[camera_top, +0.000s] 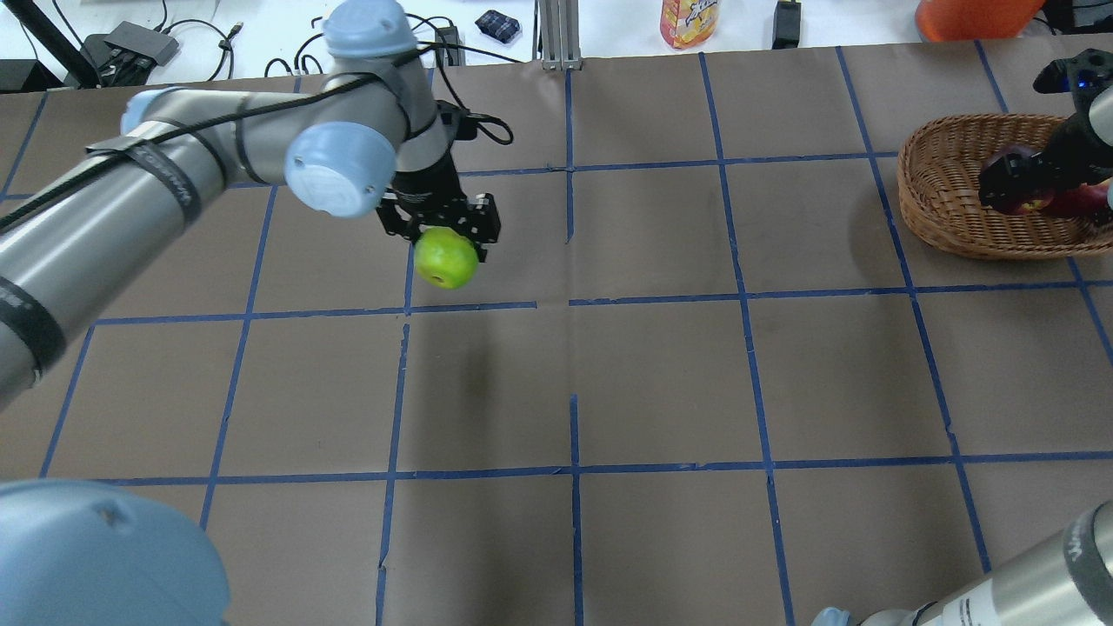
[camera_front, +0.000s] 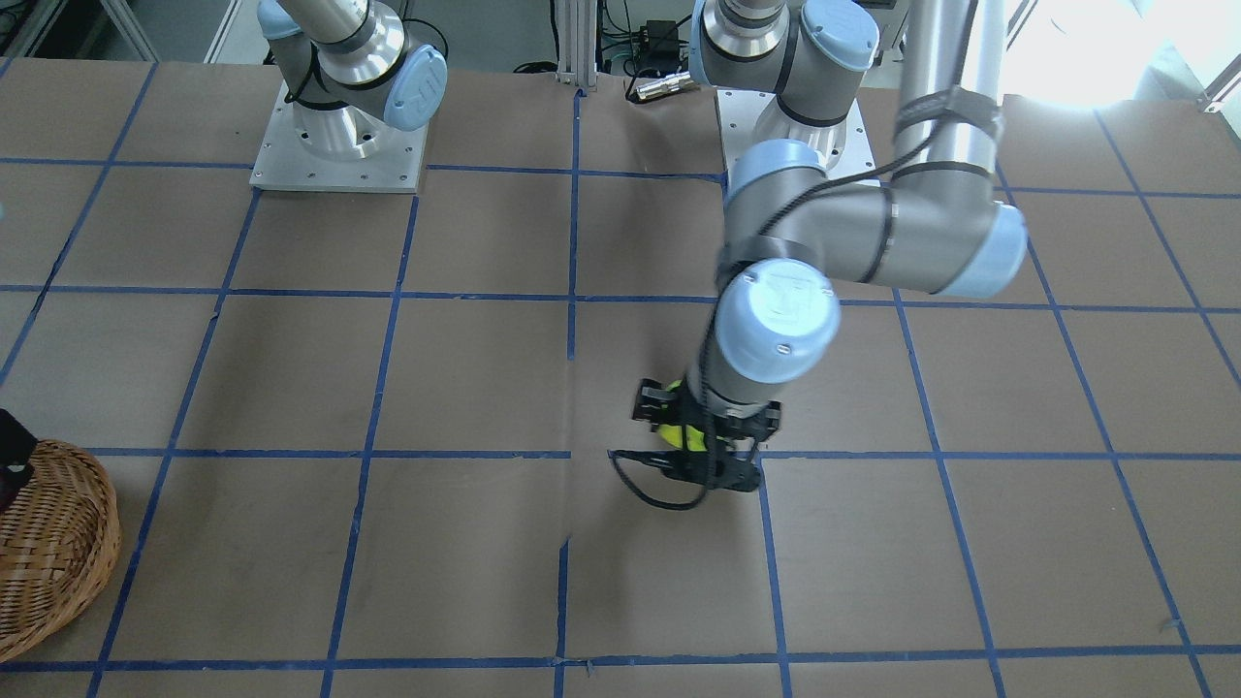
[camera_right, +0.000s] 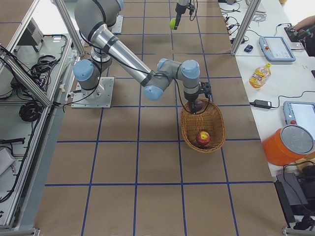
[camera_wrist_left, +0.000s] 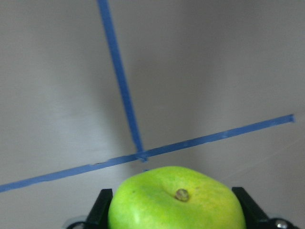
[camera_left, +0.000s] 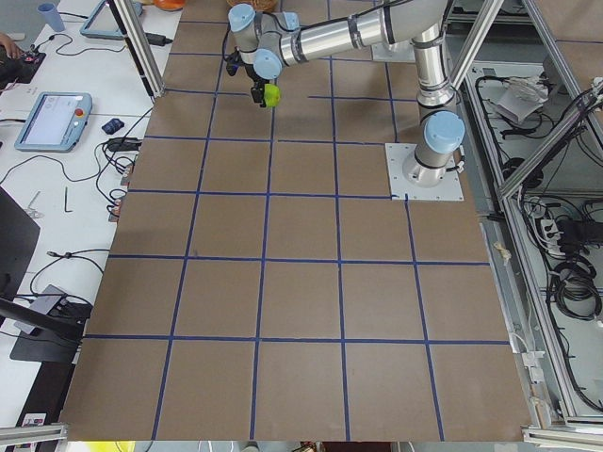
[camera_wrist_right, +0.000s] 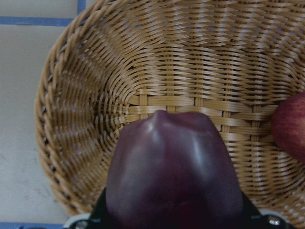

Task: Put all apples into basket
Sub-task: 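Carry the dark apple to the basket with right gripper while left brings green apple center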

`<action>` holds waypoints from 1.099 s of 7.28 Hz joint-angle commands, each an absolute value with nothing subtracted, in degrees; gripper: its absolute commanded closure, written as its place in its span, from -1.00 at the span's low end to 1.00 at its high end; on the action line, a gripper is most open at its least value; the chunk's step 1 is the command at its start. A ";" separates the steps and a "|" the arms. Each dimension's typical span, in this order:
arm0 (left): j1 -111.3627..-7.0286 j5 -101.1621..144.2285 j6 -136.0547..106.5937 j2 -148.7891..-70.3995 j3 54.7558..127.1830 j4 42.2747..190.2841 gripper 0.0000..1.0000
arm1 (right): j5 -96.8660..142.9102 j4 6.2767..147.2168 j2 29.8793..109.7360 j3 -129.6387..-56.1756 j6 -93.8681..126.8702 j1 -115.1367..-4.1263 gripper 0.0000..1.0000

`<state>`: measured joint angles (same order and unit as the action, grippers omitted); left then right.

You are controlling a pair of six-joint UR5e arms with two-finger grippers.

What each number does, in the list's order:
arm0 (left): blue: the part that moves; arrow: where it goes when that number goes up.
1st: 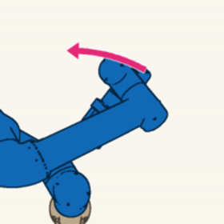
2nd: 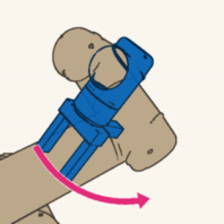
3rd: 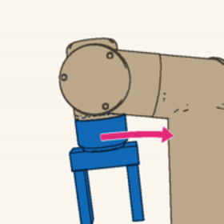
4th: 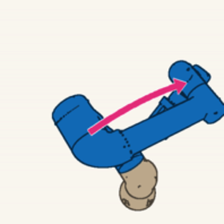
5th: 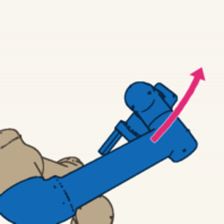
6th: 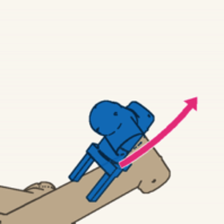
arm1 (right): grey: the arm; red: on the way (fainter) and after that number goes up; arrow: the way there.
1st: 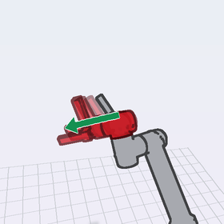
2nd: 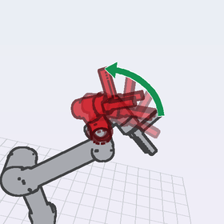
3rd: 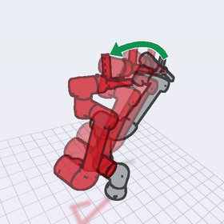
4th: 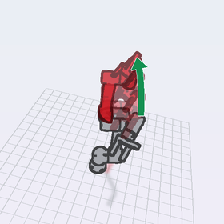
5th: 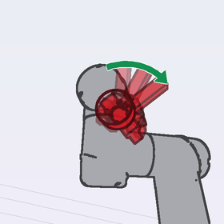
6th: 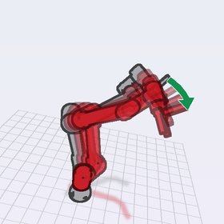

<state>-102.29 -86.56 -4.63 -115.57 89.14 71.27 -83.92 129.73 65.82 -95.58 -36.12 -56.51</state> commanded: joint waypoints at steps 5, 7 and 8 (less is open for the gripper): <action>-117.33 -86.04 -32.84 -121.72 91.31 58.54 1.00 | -82.27 129.12 63.36 -91.84 -41.93 -54.66 -1.00; -117.33 -87.53 -36.03 -122.34 93.32 55.91 -0.99 | -83.05 118.70 68.97 -92.11 -38.00 -61.56 -1.00; -116.99 -87.54 -35.25 -122.26 93.08 54.33 -1.00 | -83.32 118.48 71.00 -93.59 -33.27 -67.27 -1.00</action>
<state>-117.20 -87.13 -35.24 -122.20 92.71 56.14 -82.87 120.72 68.26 -92.43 -37.92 -61.18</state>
